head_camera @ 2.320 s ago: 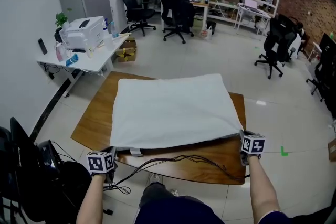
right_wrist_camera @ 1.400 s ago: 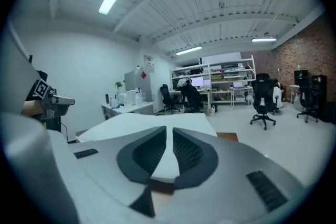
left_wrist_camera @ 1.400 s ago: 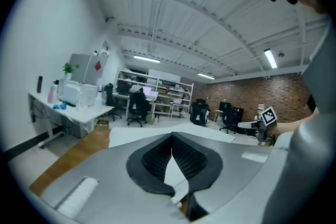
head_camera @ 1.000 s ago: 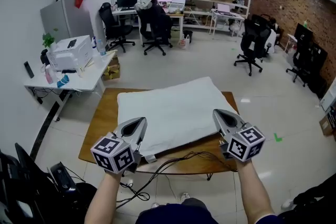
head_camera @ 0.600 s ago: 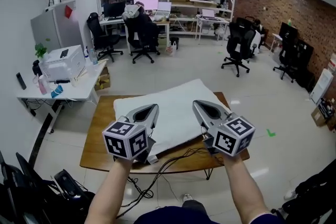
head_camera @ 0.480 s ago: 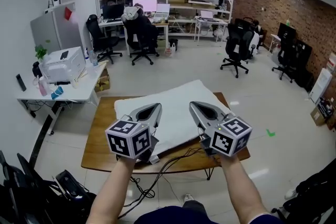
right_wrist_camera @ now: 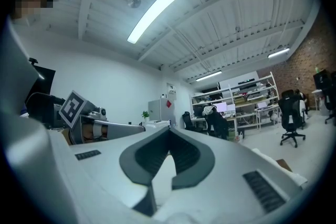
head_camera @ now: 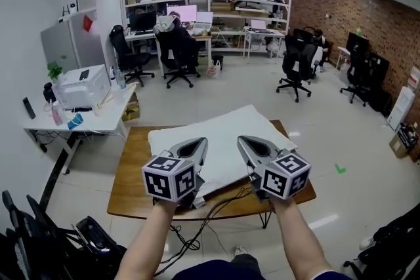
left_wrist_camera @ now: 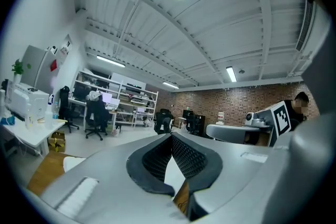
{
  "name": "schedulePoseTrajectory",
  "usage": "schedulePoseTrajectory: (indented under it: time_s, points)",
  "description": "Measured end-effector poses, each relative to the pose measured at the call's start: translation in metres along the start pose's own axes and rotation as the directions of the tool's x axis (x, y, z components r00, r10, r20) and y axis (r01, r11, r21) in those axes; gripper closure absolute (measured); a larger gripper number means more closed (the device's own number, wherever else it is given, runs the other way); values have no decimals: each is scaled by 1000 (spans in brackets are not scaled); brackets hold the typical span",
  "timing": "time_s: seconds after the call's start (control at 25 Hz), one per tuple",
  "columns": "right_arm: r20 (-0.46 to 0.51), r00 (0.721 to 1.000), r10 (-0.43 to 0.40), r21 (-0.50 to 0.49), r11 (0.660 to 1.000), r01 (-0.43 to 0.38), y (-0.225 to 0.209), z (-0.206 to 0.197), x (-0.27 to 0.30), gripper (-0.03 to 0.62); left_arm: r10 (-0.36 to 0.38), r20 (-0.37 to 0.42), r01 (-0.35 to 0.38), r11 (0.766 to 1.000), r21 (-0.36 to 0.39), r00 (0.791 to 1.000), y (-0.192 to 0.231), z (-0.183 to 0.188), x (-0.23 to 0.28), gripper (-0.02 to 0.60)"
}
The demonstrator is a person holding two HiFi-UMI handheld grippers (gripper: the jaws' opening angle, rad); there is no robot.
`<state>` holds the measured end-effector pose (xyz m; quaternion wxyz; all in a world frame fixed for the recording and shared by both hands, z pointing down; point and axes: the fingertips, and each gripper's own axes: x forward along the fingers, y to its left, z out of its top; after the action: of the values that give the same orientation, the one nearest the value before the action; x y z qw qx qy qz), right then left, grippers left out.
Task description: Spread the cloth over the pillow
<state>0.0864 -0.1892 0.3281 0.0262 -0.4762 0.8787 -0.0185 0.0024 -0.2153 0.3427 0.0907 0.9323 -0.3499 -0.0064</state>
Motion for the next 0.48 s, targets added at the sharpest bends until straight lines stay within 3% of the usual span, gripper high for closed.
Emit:
schedulePoseTrajectory:
  time_s: [0.48]
  points:
    - [-18,1000,2,11,1000,-2,6,-9,3,586,-11,-11,11,1000,7,1000,0,-4,-1,581]
